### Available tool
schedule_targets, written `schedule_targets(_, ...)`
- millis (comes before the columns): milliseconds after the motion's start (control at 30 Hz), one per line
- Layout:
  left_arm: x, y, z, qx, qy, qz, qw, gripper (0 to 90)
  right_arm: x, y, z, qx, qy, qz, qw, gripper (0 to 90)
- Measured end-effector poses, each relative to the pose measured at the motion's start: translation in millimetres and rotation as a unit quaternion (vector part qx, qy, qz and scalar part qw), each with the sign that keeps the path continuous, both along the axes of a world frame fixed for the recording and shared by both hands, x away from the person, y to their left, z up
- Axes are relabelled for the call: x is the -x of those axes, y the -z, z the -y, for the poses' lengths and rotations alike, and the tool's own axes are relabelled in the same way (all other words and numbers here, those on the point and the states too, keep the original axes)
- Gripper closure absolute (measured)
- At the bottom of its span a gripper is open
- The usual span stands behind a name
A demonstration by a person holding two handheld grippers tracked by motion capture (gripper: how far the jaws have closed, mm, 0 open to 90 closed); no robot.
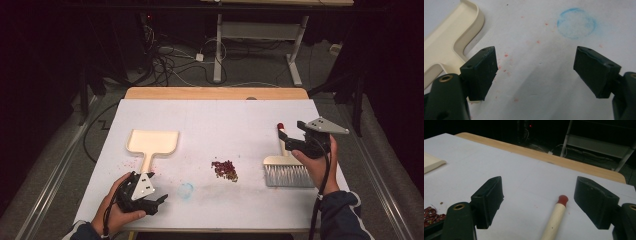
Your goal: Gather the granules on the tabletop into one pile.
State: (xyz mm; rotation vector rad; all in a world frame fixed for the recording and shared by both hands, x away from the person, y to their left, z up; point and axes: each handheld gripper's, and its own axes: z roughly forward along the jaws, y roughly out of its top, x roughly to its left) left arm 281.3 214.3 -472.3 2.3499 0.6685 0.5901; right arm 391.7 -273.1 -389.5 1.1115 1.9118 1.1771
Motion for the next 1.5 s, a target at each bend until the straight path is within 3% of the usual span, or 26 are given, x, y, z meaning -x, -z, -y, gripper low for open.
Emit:
schedule_targets(400,1.2,-0.5,-0.9,0.004,-0.002,-0.003,1.0,18.5,18.1,-7.4,-16.2,0.007,-0.016,0.033,0.9993,21.7)
schedule_targets(867,1.6,-1.7,-1.6,0.004,-0.002,0.004,1.0,18.6,39.7,-14.3,-21.4,0.021,-0.023,0.049,0.9983,21.7)
schedule_targets(1500,1.9,-1.7,-1.6,0.004,-0.003,0.005,1.0,18.5,76.9,-12.9,-20.0,0.044,-0.046,0.064,0.9959,22.0)
